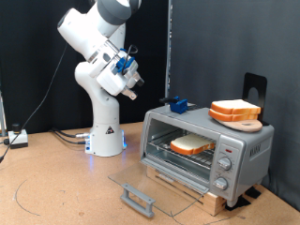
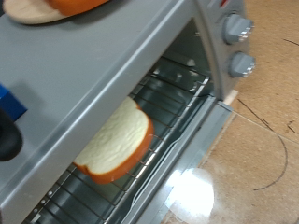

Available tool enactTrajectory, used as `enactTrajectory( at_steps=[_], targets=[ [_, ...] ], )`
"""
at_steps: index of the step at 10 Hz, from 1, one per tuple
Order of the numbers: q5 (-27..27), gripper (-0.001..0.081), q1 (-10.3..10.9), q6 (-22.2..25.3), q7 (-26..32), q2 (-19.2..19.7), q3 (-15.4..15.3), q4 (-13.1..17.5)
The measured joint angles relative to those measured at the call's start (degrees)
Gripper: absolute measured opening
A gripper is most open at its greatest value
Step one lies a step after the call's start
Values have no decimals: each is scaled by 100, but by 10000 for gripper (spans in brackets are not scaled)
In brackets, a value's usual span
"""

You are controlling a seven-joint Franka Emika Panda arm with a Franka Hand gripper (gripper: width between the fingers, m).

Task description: Make a piece of toast with the oven

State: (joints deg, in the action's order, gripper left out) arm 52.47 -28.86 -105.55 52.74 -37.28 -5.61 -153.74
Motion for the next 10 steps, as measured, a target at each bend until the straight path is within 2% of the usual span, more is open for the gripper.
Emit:
enactTrajectory(
  at_steps=[2,4,5,6,8,10],
  targets=[
    [-260,807,-109,588,-1312,100,2,168],
    [-302,807,-322,800,-2596,447,41,419],
    [-522,807,-451,898,-3140,695,48,582],
    [-860,807,-558,910,-3456,946,40,745],
    [-1150,807,-643,589,-3494,1336,9,930],
    [-1131,807,-643,538,-3494,1358,10,892]
  ],
)
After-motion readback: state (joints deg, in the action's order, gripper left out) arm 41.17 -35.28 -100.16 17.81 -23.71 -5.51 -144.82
